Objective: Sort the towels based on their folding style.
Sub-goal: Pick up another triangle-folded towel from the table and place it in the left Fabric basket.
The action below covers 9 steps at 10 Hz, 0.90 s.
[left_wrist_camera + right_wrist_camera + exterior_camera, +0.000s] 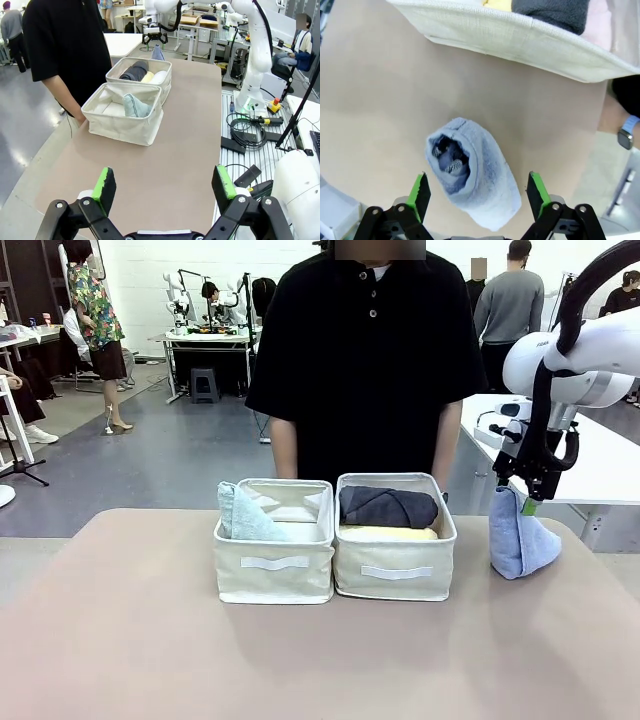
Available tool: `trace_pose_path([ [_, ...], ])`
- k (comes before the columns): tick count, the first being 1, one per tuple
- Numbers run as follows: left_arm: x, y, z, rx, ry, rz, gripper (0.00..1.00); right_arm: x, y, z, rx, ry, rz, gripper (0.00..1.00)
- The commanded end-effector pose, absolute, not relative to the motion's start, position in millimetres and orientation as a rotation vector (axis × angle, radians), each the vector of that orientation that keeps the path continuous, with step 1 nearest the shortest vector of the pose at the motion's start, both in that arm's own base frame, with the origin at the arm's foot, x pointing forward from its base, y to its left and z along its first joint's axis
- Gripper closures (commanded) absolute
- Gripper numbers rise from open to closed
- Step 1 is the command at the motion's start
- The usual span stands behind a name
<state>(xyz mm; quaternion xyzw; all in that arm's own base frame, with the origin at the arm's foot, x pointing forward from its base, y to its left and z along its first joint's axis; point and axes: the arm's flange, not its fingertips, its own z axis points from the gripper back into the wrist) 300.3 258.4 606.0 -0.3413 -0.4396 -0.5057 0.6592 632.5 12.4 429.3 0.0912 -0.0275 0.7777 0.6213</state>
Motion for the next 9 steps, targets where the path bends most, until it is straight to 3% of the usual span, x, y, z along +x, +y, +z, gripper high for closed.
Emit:
trace_pose_path([
  [1,299.8,259.4,606.8,-0.776,-1.022,-1.156,0.00,644.4,17.4,426.2,0.295,-0.091,1.753,0.00],
  [3,299.8,259.4,606.8,-0.776,-1.022,-1.156,0.00,644.5,18.3,424.6,0.297,-0.082,1.757,0.00],
  [4,299.8,259.4,606.8,-0.776,-1.022,-1.156,0.00,644.0,17.9,424.9,0.291,-0.085,1.762,0.60],
  [5,299.8,259.4,606.8,-0.776,-1.022,-1.156,0.00,643.8,17.8,424.7,0.288,-0.085,1.761,0.60],
  [6,299.8,259.4,606.8,-0.776,-1.022,-1.156,0.00,644.0,17.8,424.6,0.288,-0.083,1.758,1.00],
  [7,299.8,259.4,606.8,-0.776,-1.022,-1.156,0.00,643.5,17.9,424.5,0.288,-0.076,1.763,0.62],
  [8,299.8,259.4,606.8,-0.776,-1.022,-1.156,0.00,643.3,17.7,424.6,0.288,-0.072,1.763,1.00],
  [9,299.8,259.4,606.8,-0.776,-1.022,-1.156,0.00,643.0,17.5,425.2,0.286,-0.070,1.764,1.00],
])
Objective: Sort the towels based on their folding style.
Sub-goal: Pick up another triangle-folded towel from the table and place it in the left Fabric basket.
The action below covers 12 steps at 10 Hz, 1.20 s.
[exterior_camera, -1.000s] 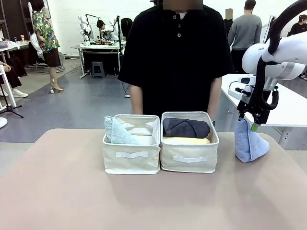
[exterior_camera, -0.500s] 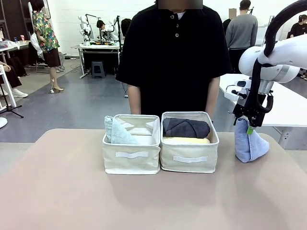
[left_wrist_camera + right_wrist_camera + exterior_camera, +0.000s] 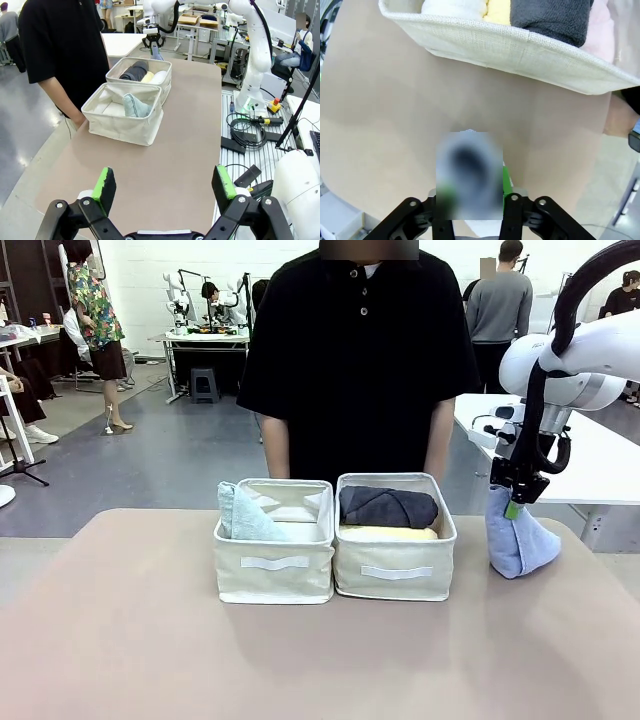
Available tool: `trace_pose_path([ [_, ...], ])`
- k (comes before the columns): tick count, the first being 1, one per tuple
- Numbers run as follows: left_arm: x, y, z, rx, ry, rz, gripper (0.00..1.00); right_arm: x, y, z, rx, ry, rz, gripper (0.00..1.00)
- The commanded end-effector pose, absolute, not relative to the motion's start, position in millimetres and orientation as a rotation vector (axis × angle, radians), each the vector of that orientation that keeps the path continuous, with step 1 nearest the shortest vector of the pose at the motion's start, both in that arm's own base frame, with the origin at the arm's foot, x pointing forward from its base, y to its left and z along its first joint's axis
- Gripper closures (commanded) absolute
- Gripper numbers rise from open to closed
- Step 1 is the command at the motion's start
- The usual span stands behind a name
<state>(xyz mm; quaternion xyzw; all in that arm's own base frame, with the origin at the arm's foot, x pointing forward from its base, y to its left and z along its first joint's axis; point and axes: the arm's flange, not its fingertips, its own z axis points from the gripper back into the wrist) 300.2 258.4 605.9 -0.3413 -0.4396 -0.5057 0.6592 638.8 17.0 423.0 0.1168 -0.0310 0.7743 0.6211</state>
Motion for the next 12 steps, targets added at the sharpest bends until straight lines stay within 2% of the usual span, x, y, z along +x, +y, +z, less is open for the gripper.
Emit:
trace_pose_path([
  [1,299.8,259.4,606.8,-0.776,-1.022,-1.156,0.00,641.5,17.5,427.2,0.280,-0.067,1.766,1.00],
  [4,299.8,259.4,606.8,-0.776,-1.022,-1.156,0.00,630.1,21.6,443.4,0.229,-0.049,1.767,1.00],
  [5,299.8,259.4,606.8,-0.776,-1.022,-1.156,0.00,618.5,27.2,463.0,0.181,-0.050,1.777,0.96],
  [6,299.8,259.4,606.8,-0.776,-1.022,-1.156,0.00,603.7,35.3,490.5,0.133,-0.060,1.784,1.00],
  [7,299.8,259.4,606.8,-0.776,-1.022,-1.156,0.00,584.5,44.6,528.1,0.106,-0.101,1.777,0.86],
  [9,299.8,259.4,606.8,-0.776,-1.022,-1.156,0.00,545.2,65.7,617.4,0.050,-0.188,1.685,0.86],
  [12,299.8,259.4,606.8,-0.776,-1.022,-1.156,0.00,514.3,80.7,700.0,0.033,-0.341,1.568,0.86],
])
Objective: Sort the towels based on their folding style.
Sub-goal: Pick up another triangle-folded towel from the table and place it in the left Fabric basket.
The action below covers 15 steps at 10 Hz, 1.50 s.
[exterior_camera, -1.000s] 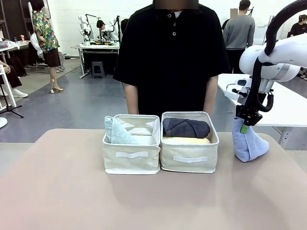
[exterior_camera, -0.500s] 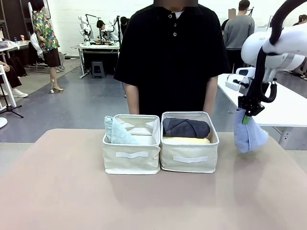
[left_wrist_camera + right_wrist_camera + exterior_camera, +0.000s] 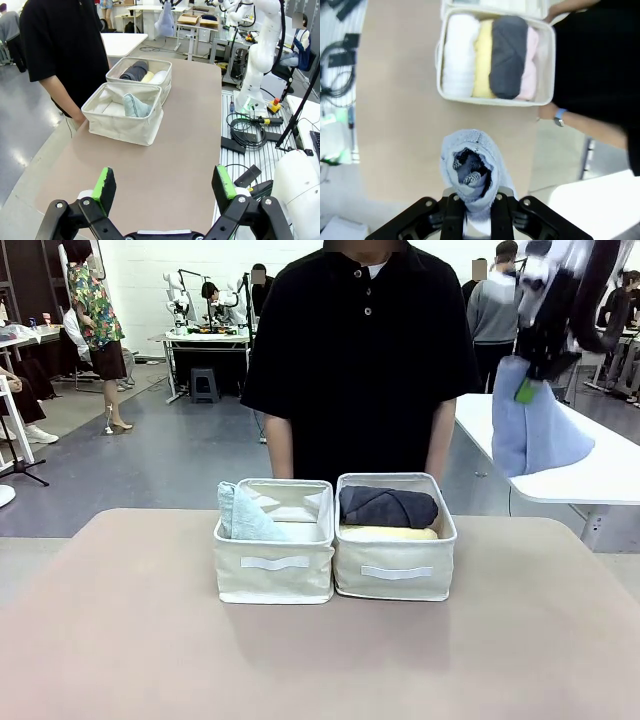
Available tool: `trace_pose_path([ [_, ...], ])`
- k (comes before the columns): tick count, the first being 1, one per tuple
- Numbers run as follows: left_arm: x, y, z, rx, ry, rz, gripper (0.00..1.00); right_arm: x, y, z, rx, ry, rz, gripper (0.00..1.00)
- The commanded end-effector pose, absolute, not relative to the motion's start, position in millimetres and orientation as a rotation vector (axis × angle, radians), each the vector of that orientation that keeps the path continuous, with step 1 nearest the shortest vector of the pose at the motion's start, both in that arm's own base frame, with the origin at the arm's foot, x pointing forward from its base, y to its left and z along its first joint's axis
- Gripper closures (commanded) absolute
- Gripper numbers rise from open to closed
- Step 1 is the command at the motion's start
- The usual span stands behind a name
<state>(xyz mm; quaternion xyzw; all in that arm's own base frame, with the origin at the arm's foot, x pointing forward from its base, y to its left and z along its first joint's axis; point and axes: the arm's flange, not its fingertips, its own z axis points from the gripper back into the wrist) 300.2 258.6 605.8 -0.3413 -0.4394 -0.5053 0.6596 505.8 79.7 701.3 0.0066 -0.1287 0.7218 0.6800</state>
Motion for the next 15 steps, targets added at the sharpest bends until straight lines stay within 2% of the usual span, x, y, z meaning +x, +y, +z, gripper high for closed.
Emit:
trace_pose_path([
  [1,299.8,259.4,606.8,-0.776,-1.022,-1.156,0.00,506.2,81.4,709.4,0.021,-0.378,1.529,0.86],
  [2,299.8,259.4,606.8,-0.776,-1.022,-1.156,0.00,503.9,74.9,702.4,-0.007,-0.381,1.476,0.86],
  [3,299.8,259.4,606.8,-0.776,-1.022,-1.156,0.00,499.6,81.6,717.5,0.012,-0.328,1.579,0.86],
  [7,299.8,259.4,606.8,-0.776,-1.022,-1.156,0.00,499.6,81.6,717.5,0.012,-0.328,1.579,0.86],
  [8,299.8,259.4,606.8,-0.776,-1.022,-1.156,0.00,500.0,84.5,717.3,0.014,-0.333,1.557,0.83],
  [10,299.8,259.4,606.8,-0.776,-1.022,-1.156,0.00,518.6,192.4,733.4,-0.007,-0.362,1.635,0.83],
  [12,299.8,259.4,606.8,-0.776,-1.022,-1.156,0.00,527.5,285.0,734.9,0.071,-0.378,1.673,0.83],
  [15,299.8,259.4,606.8,-0.776,-1.022,-1.156,0.00,543.2,377.7,720.1,0.163,-0.436,1.710,0.83],
])
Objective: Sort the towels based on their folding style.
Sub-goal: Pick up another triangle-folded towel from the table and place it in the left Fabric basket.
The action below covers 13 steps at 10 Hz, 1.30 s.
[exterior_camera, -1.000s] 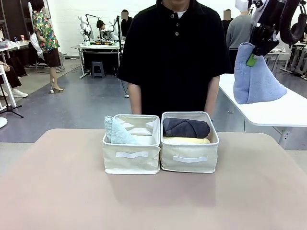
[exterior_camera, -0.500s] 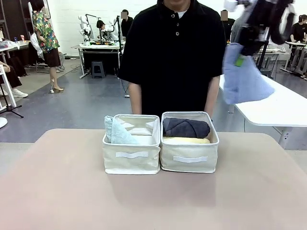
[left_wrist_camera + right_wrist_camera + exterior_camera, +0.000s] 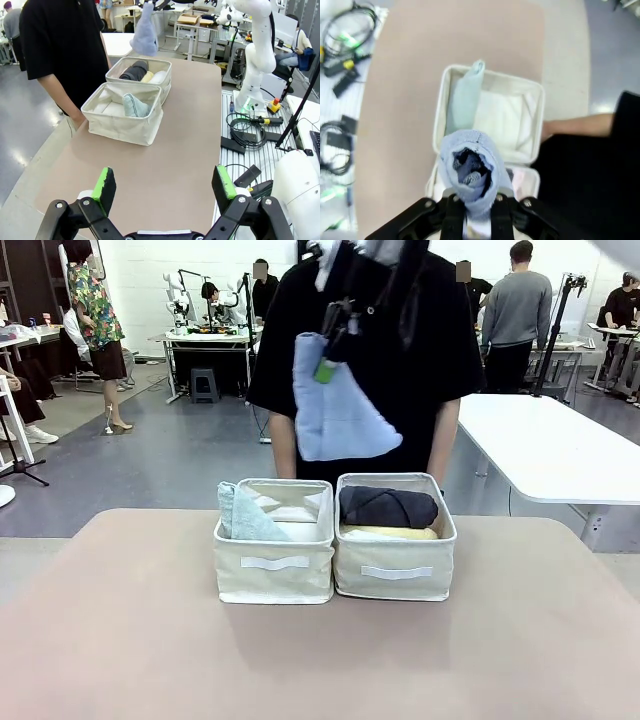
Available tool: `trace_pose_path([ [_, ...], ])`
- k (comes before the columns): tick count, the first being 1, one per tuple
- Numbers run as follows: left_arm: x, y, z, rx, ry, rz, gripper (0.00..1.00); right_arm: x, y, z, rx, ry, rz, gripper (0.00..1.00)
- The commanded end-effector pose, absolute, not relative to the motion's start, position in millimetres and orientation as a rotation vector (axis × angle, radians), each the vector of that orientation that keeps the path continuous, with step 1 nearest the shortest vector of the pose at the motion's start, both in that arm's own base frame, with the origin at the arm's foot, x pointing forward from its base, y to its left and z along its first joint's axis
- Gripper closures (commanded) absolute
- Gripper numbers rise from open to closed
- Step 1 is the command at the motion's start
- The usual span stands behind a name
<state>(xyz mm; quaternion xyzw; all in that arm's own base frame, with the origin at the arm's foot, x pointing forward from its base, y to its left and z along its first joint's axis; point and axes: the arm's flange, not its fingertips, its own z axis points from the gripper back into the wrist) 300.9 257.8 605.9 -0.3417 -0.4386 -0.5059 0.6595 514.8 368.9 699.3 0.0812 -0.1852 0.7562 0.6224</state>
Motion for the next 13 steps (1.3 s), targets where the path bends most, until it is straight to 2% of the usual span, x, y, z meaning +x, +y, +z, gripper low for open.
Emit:
trace_pose_path([
  [1,299.8,259.4,606.8,-0.776,-1.022,-1.156,0.00,548.2,395.7,712.2,0.208,-0.431,1.703,0.83],
  [3,299.8,259.4,606.8,-0.776,-1.022,-1.156,0.00,551.8,410.2,692.8,0.271,-0.370,1.695,0.83],
  [4,299.8,259.4,606.8,-0.776,-1.022,-1.156,0.00,546.9,400.7,689.5,0.173,-0.336,1.827,0.83],
  [5,299.8,259.4,606.8,-0.776,-1.022,-1.156,0.00,540.6,400.0,671.9,0.251,-0.410,1.726,0.83],
  [10,299.8,259.4,606.8,-0.776,-1.022,-1.156,0.00,542.4,400.1,668.2,0.234,-0.388,1.746,0.83],
  [13,299.8,259.4,606.8,-0.776,-1.022,-1.156,0.00,542.7,435.1,652.2,0.221,-0.416,1.607,0.83],
])
